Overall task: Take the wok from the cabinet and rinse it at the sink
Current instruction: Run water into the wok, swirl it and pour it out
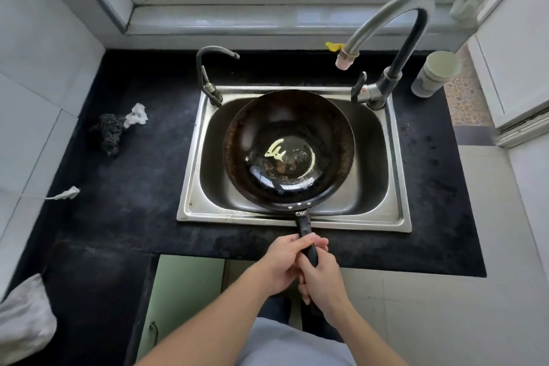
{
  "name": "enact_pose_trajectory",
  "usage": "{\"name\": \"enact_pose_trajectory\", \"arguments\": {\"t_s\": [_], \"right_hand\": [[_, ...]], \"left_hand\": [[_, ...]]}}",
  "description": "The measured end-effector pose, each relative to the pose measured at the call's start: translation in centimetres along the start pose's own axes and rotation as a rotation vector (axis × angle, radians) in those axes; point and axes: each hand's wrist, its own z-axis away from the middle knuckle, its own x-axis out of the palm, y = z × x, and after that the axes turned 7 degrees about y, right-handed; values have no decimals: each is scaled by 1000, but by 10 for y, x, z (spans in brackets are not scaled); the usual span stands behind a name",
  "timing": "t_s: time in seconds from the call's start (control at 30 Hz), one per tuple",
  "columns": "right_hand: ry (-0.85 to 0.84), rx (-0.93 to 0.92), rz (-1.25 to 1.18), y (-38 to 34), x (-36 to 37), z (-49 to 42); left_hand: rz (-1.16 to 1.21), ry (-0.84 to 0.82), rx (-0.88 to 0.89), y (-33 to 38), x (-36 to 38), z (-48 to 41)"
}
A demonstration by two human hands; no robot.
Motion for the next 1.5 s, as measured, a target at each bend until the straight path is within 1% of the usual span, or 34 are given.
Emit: {"name": "enact_pose_trajectory", "arguments": {"t_s": [0.13,0.37,0.47,0.53,0.57,0.67,0.73,0.8,0.93,1.0,1.1,1.17,1.3,1.4,1.5], "right_hand": [[28,17,-15,5,9,-3],[82,-4,-64,7,25,-6],[75,-1,-92,6,30,-6],[16,8,-89,4,27,-7],[-28,22,-45,3,22,-9],[-203,101,144,-3,-9,-18],[-255,124,262,-13,-37,-24],[-175,65,364,-29,-63,-36],[175,-146,411,-71,-98,-76],[267,-259,423,-99,-107,-93],[287,-430,442,-135,-117,-119],[269,-485,436,-155,-122,-137],[198,-531,438,-192,-129,-171],[160,-497,448,-210,-127,-180],[147,-486,483,-212,-127,-183]], "left_hand": [[-38,1,-8,-1,-6,-3],[-95,-17,-10,5,-16,-6],[-112,-42,8,5,-21,-8],[-134,-38,25,4,-23,-8],[-137,-32,31,5,-23,-9],[-92,-46,48,5,-23,-10],[-92,-54,60,7,-22,-8],[-100,-40,68,5,-22,-5],[-41,10,67,0,-21,-2],[30,36,64,-3,-16,-1],[150,102,59,-10,-5,0],[170,173,71,-13,3,1],[176,294,117,-16,17,4],[138,366,158,-18,27,6],[75,416,176,-19,31,5]]}}
